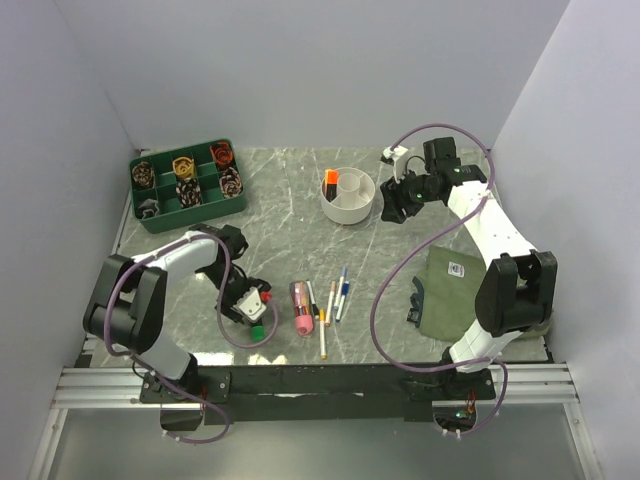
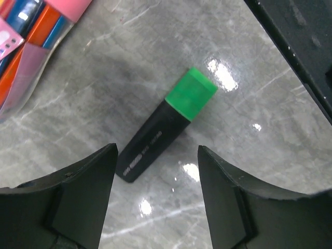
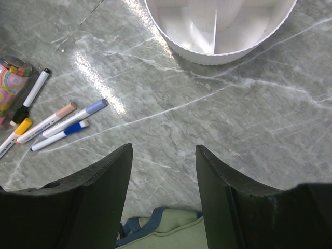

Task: Sort the stationery into containers
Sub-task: Pick up the pen from the center of the board.

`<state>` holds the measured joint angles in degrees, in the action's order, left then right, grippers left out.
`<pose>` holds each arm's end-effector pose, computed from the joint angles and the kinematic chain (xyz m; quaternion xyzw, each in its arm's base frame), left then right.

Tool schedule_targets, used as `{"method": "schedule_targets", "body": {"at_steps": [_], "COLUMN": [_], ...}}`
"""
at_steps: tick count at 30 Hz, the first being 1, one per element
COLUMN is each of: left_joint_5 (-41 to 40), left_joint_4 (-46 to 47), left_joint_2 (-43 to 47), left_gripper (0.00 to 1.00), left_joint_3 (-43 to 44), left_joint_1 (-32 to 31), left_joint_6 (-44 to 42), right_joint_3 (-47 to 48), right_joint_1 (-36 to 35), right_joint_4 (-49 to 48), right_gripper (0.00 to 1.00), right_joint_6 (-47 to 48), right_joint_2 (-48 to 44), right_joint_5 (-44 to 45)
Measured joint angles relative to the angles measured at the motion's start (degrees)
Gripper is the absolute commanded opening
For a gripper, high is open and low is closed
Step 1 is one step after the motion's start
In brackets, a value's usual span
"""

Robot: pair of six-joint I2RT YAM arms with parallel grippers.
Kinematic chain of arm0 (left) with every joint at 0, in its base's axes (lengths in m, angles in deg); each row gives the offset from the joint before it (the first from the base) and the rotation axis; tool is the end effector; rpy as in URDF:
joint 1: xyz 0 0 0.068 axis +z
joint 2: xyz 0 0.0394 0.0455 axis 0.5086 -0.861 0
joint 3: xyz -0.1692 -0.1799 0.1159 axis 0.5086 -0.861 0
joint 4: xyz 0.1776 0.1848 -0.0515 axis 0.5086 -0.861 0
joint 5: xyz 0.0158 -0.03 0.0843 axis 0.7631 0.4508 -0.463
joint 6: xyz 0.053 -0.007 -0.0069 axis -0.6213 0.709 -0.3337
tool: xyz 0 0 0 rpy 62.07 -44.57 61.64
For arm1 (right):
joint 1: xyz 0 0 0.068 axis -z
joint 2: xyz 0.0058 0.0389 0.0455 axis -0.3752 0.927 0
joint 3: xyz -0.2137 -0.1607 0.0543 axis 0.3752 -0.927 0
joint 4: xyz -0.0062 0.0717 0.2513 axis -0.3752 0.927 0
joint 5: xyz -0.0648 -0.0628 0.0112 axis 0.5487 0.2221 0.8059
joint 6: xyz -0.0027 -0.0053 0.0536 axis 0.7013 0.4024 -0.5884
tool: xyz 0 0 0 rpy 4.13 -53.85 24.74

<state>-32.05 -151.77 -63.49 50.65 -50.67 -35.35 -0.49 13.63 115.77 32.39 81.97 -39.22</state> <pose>0.2046 -0.0971 0.1719 0.8546 0.4074 -0.2841 0.1518 0.3432 0.0702 0.3043 -0.3876 0.8316 0.2080 0.3390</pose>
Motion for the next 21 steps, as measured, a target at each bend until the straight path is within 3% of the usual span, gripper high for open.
{"method": "schedule_targets", "body": {"at_steps": [14,17,21], "left_joint_5": [0.52,0.74,1.4], "left_joint_4": [5.46,5.4,5.57], "left_joint_2": [-2.58,-2.6,-2.6], "left_gripper": [0.52,0.46,0.28], "left_joint_3": [-3.3,-3.43,-3.82], "left_joint_1": [-1.64,-1.68,-2.16], "left_joint_6": [-0.04,-0.02,-0.09], "right_joint_3": [0.02,0.02,0.02], "right_joint_1": [0.0,0.0,0.0], "right_joint_4": [0.04,0.04,0.04], "right_gripper": [0.6,0.6,0.6], "right_joint_6": [0.0,0.0,0.0], "right_joint_2": [0.0,0.0,0.0], "right_joint_5": [0.72,1.01,1.51]}}
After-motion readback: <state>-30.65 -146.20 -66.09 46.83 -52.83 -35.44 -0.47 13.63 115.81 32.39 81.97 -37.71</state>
